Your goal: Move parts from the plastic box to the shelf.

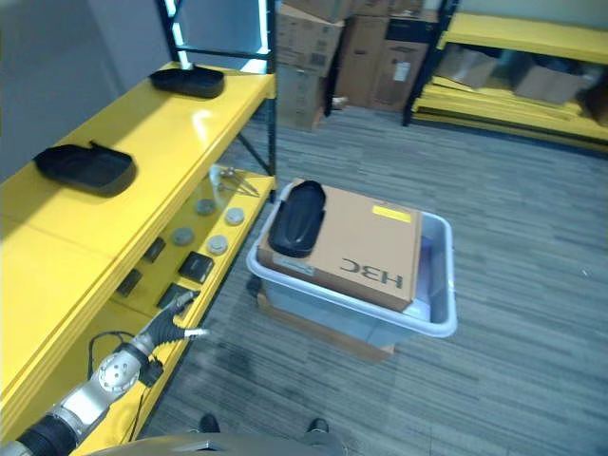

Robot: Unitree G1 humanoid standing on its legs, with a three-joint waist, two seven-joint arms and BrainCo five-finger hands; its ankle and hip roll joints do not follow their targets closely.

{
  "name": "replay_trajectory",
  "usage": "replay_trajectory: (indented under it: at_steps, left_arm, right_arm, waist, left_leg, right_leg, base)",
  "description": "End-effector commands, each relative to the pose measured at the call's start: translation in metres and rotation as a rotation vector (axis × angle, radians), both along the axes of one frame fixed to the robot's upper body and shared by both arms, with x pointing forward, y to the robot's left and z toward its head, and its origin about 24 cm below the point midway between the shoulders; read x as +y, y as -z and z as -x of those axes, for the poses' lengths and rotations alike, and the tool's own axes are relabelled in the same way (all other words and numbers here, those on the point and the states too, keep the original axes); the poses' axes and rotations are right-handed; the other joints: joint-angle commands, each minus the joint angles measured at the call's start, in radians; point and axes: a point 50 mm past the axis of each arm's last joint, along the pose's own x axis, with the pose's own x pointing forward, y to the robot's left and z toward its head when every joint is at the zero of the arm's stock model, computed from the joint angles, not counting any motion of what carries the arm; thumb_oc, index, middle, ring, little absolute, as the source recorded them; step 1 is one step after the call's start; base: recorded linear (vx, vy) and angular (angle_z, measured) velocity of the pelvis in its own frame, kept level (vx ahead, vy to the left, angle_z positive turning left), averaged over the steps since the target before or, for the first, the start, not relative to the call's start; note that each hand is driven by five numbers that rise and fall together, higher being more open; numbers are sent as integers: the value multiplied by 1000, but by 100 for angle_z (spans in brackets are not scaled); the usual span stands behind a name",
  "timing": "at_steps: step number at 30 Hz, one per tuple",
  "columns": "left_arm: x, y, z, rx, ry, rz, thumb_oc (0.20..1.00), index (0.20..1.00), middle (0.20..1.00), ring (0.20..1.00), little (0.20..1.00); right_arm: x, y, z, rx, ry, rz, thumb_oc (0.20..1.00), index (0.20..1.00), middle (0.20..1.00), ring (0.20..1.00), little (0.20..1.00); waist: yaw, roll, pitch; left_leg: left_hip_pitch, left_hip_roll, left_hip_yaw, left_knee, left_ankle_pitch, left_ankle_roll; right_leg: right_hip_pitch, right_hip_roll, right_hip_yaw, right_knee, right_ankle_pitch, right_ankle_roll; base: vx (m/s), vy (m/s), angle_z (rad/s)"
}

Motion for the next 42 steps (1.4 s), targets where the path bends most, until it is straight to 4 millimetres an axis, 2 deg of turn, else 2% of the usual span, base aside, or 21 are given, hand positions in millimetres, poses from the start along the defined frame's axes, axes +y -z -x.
replay_trajectory:
  at_steps: [1,7,8,12,13,14,15,18,19,20,21,25,26,27,28,29,31,34,36,39,42]
  left_arm:
    - [0,-29,-27,-168,-54,2,1000,1000,1000,1000,1000]
    - [17,17,-8,-36,-212,-175,1000,1000,1000,1000,1000]
    - [26,36,3,39,-285,-245,1000,1000,1000,1000,1000]
    - [44,63,28,190,-424,-323,1000,1000,1000,1000,1000]
    - [52,76,47,266,-478,-353,1000,1000,1000,1000,1000]
    - [57,81,57,298,-492,-371,1000,1000,1000,1000,1000]
    - [59,87,69,334,-503,-393,1000,1000,1000,1000,1000]
    - [69,94,91,390,-513,-434,1000,1000,1000,1000,1000]
    - [73,95,100,401,-518,-443,1000,1000,1000,1000,1000]
    - [73,95,102,401,-518,-444,1000,1000,1000,1000,1000]
    - [76,94,108,393,-535,-440,1000,1000,1000,1000,1000]
    - [77,94,109,392,-538,-438,1000,1000,1000,1000,1000]
    - [78,93,111,387,-549,-432,1000,1000,1000,1000,1000]
    - [85,90,124,376,-597,-398,1000,1000,1000,1000,1000]
    - [88,89,130,376,-596,-413,1000,1000,1000,1000,1000]
    - [90,89,133,383,-604,-416,1000,1000,1000,1000,1000]
    - [91,90,137,405,-622,-422,1000,1000,1000,1000,1000]
    - [93,92,144,428,-616,-437,1000,1000,1000,1000,1000]
    - [92,93,147,435,-615,-443,1000,1000,1000,1000,1000]
    - [90,93,153,434,-604,-442,1000,1000,1000,1000,1000]
    - [93,90,147,403,-593,-426,1000,1000,1000,1000,1000]
  right_arm:
    - [8,3,9,54,-39,5,1000,1000,1000,1000,1000]
    - [3,2,17,58,7,11,1000,1000,1000,1000,1000]
    - [-1,0,13,24,55,13,1000,1000,1000,1000,1000]
    - [-8,-3,0,-68,151,13,1000,1000,1000,1000,1000]
    - [-13,-6,-12,-142,205,21,1000,1000,1000,1000,1000]
    - [-16,-9,-20,-197,245,24,1000,1000,1000,1000,1000]
    - [-23,-13,-31,-278,308,21,1000,1000,1000,1000,1000]
    - [-39,-32,-72,-554,469,21,1000,1000,1000,1000,1000]
    - [-49,-54,-108,-752,537,43,1000,1000,1000,1000,1000]
    - [-50,-58,-111,-785,543,48,1000,1000,1000,1000,1000]
    - [-57,-91,-144,-982,551,75,1000,1000,1000,1000,1000]
    - [-58,-97,-148,-1017,549,86,1000,1000,1000,1000,1000]
    - [-63,-116,-159,-1109,543,100,1000,1000,1000,1000,1000]
    - [-68,-222,-193,-1577,467,226,1000,1000,1000,1000,1000]
    - [-65,-272,-193,-1781,406,314,1000,1000,1000,1000,1000]
    - [-64,-297,-194,-1860,381,338,1000,1000,1000,1000,1000]
    - [-59,-334,-195,-1977,330,366,1000,1000,1000,1000,1000]
    - [-55,-362,-199,-2037,267,403,1000,1000,1000,1000,1000]
    - [-54,-369,-202,-2036,241,426,1000,1000,1000,1000,1000]
    - [-55,-365,-219,-1979,254,409,1000,1000,1000,1000,1000]
    - [-54,-363,-232,-1983,281,392,1000,1000,1000,1000,1000]
  waist:
    - [-11,-41,32]
    - [-24,-54,44]
    - [-27,-55,59]
    - [-29,-49,78]
    - [-23,-44,88]
    - [-19,-40,92]
    - [-15,-34,100]
    - [-18,-37,100]
    - [-23,-39,93]
    - [-23,-39,92]
    - [-29,-42,91]
    - [-29,-41,90]
    - [-33,-41,90]
    - [-39,-38,88]
    - [-35,-40,86]
    - [-32,-41,84]
    - [-22,-41,80]
    - [-4,-42,74]
    - [7,-43,75]
    - [41,-38,85]
    - [75,-27,111]
  left_leg:
    - [-9,-64,-6,51,-113,34]
    - [-32,15,6,105,-90,-18]
    - [-64,46,8,169,-85,-34]
    - [-96,74,-6,237,-64,-48]
    - [-104,72,-27,245,-51,-51]
    - [-105,67,-39,232,-43,-51]
    - [-109,70,-53,215,-9,-62]
    - [-69,52,-63,152,-40,-48]
    - [-46,37,-75,113,-47,-46]
    - [-43,36,-76,109,-47,-46]
    - [-46,24,-71,94,-30,-37]
    - [-45,22,-71,90,-29,-37]
    - [-40,18,-71,84,-31,-36]
    - [-28,-5,-81,68,-40,-23]
    - [-21,-12,-85,58,-43,-19]
    - [-16,-16,-86,51,-44,-17]
    - [-9,-22,-88,41,-46,-15]
    - [-10,-27,-97,34,-46,-14]
    - [-15,-29,-101,34,-46,-13]
    - [-46,-37,-130,44,-44,-10]
    - [-87,-49,-161,62,-46,-5]
  right_leg:
    - [69,-73,2,-134,74,110]
    - [79,-35,-24,-140,64,74]
    - [77,-29,-35,-137,60,60]
    - [71,-20,-36,-127,49,42]
    - [70,-16,-30,-122,45,38]
    - [72,-12,-25,-121,44,37]
    - [80,-7,-17,-127,43,37]
    - [90,-23,-9,-119,39,43]
    - [84,-28,-3,-117,40,48]
    - [84,-29,-2,-116,39,48]
    - [66,-37,-11,-109,51,44]
    - [66,-38,-11,-109,51,45]
    - [65,-40,-11,-109,52,47]
    - [67,-46,-7,-111,55,57]
    - [73,-47,-8,-111,54,64]
    - [77,-48,-8,-113,53,67]
    - [85,-49,-8,-115,52,72]
    - [86,-53,-12,-114,51,76]
    - [85,-56,-16,-112,51,77]
    - [64,-68,-24,-95,48,78]
    - [37,-79,-30,-73,44,77]
  base:
    - [-8,-321,8]
    - [-12,-248,8]
    - [-60,-276,16]
    - [-26,-116,0]
    - [11,-43,-11]
    - [47,-16,1]
    - [81,24,1]
    - [100,54,-3]
    - [74,55,-12]
    - [-15,59,-18]
    - [-52,37,-9]
    - [-11,13,2]
    - [81,102,16]
    - [132,144,14]
    - [153,145,15]
    - [117,81,-1]
    - [107,59,-28]
    - [78,45,-8]
    - [63,48,5]
    - [30,81,3]
    - [-60,77,21]
